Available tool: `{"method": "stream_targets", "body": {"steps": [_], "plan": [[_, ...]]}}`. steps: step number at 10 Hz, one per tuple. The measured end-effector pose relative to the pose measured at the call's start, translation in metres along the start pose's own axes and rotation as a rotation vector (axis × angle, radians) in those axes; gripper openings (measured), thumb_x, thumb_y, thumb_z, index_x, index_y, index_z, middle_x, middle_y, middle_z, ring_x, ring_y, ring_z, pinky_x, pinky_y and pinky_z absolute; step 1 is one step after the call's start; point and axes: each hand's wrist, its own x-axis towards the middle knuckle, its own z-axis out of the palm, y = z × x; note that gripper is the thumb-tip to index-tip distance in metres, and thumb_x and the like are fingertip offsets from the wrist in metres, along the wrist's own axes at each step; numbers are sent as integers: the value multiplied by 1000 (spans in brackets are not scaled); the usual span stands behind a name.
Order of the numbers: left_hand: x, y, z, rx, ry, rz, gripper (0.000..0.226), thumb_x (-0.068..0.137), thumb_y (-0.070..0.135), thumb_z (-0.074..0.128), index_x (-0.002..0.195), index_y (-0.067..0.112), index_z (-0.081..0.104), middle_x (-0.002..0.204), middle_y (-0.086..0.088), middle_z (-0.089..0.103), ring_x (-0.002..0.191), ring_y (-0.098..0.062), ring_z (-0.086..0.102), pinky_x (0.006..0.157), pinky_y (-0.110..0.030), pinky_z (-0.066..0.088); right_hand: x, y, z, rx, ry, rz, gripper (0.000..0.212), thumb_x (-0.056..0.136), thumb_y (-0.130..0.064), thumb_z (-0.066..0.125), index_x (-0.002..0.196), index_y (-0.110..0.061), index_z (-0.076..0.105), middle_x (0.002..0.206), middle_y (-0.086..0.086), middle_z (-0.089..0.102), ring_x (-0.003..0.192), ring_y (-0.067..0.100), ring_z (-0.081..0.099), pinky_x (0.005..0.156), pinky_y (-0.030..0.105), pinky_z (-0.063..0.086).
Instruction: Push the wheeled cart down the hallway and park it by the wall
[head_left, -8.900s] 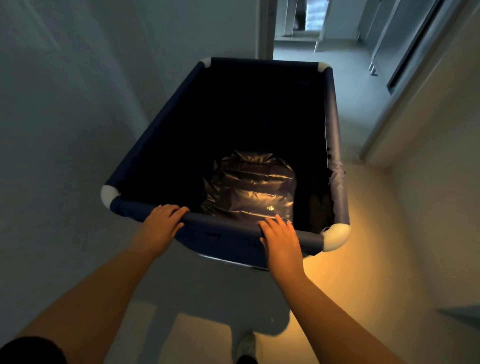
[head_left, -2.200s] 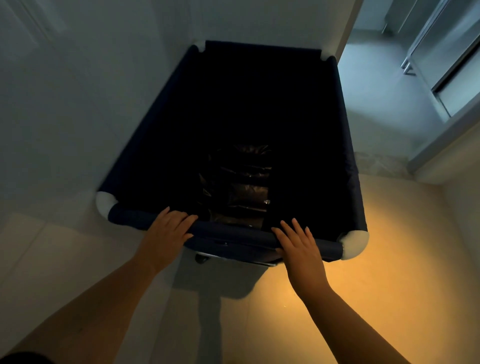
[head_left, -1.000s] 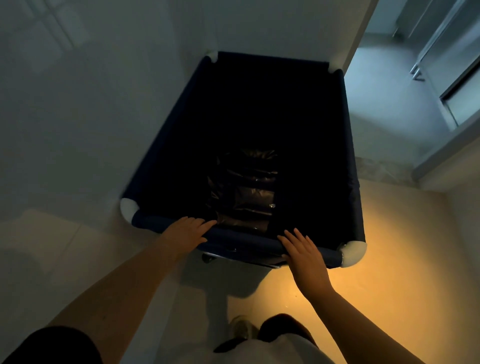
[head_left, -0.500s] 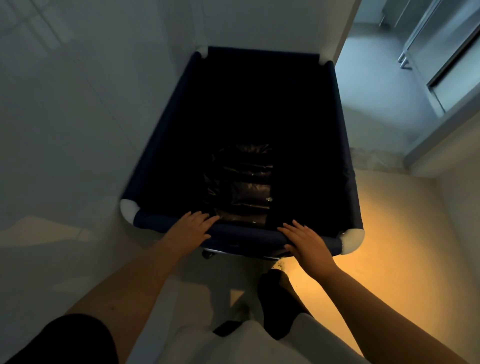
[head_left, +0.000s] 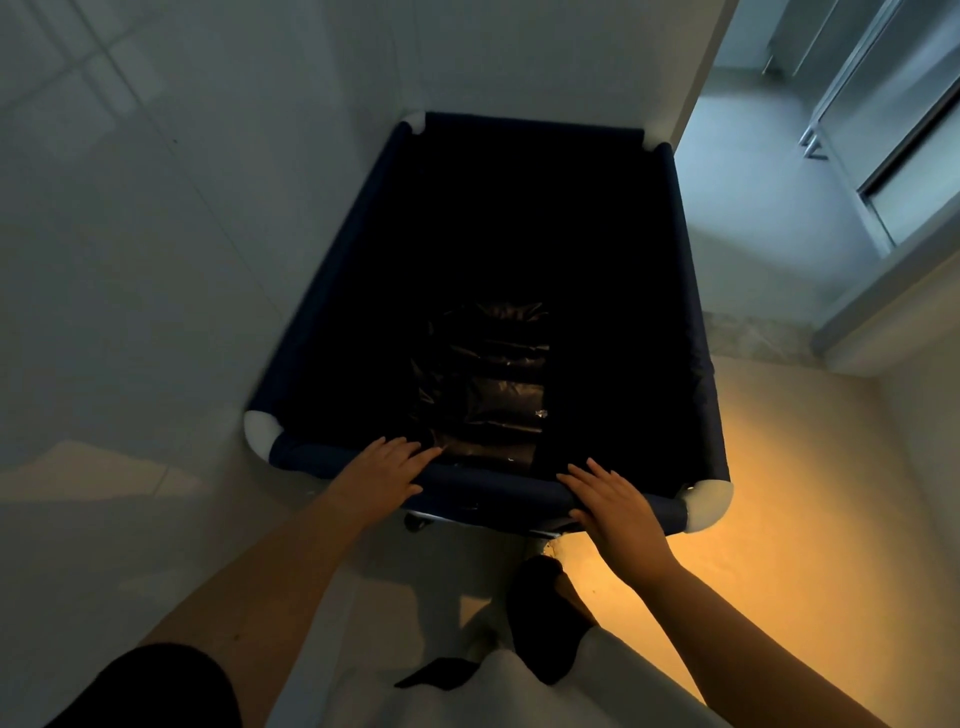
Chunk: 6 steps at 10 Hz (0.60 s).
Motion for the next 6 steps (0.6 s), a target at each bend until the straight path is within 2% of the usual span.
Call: {"method": "stream_targets", "body": {"steps": [2, 3, 4, 5, 6], "plan": [[-4, 4, -3, -7, -7, -19, 57, 100, 37, 32, 148, 22, 6, 154, -7, 25, 139, -22, 23, 115, -39, 12, 0, -3, -5, 16, -17, 0, 45, 97, -31, 42, 140, -27, 29, 149, -2, 36, 142, 17, 20, 117, 34, 12], [-3, 5, -8, -15, -34, -33, 55, 100, 37, 30, 148, 20, 9, 148, -9, 34, 132, -24, 33, 113, -38, 19, 2, -5, -12, 14, -50, 19, 45, 97, -31, 42, 140, -26, 30, 147, 0, 40, 138, 19, 29, 114, 33, 19], [-3, 10, -19, -112, -152, -86, 52, 100, 39, 28, 146, 19, 15, 145, -10, 37, 129, -26, 37, 109, -39, 26, 6, -10, -28, 23, -204, 45, 46, 96, -29, 45, 140, -23, 29, 140, 4, 46, 127, 23, 42, 106, 33, 33], [3, 18, -47, -206, -318, -157, 54, 99, 41, 31, 145, 17, 19, 147, -13, 33, 130, -30, 35, 108, -43, 30, 17, -11, -56, -6, -441, 107, 47, 94, -31, 47, 138, -23, 31, 138, 8, 47, 123, 27, 46, 102, 38, 40], [9, 27, -86, -311, -461, -153, 57, 99, 44, 32, 146, 16, 18, 152, -13, 28, 135, -30, 31, 111, -40, 27, 29, -7, -96, -75, -566, 104, 46, 96, -35, 42, 138, -21, 33, 142, 9, 43, 128, 29, 41, 103, 37, 34]]}}
